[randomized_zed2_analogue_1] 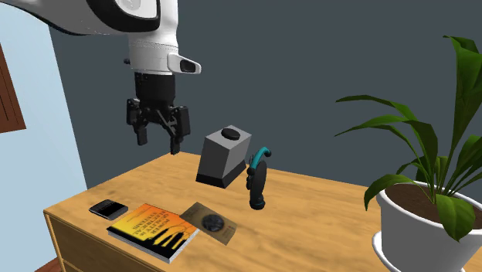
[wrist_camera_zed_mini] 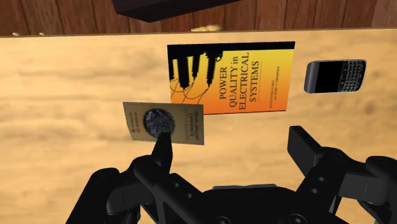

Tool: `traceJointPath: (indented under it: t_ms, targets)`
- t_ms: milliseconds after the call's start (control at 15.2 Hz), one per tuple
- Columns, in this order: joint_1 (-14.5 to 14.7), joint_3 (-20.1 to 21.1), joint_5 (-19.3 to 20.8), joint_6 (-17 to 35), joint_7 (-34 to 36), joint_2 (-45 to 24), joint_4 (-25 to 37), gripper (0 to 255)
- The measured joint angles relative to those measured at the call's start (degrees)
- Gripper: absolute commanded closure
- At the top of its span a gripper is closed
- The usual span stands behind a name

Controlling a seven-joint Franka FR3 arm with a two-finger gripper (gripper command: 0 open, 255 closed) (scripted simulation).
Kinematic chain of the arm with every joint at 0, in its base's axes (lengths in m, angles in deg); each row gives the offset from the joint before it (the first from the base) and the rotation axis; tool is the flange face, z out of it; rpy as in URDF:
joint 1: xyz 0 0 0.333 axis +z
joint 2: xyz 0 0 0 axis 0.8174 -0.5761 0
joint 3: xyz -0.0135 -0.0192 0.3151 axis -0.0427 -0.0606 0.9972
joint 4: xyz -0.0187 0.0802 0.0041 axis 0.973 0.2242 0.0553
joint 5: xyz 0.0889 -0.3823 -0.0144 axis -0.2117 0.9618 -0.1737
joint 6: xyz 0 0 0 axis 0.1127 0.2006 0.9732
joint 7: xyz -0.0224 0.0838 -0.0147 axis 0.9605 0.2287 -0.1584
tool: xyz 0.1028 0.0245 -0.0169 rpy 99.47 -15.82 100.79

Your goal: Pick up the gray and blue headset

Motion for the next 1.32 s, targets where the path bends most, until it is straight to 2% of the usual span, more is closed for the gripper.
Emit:
traceJointPath:
  t_ms: [396, 792, 924, 1320]
  targets:
    - [-1.2, -4.0, 0.4, 1.0, -5.1, -12.7, 10.4, 0]
    - [-3.1, -7.0, -1.1, 0.0, -9.6, -26.1, 23.5, 0]
    - [-4.3, -8.0, -1.9, -0.8, -11.6, -30.6, 28.4, 0]
    - [-8.7, -9.3, -5.2, -6.5, -15.4, -46.4, 48.4, 0]
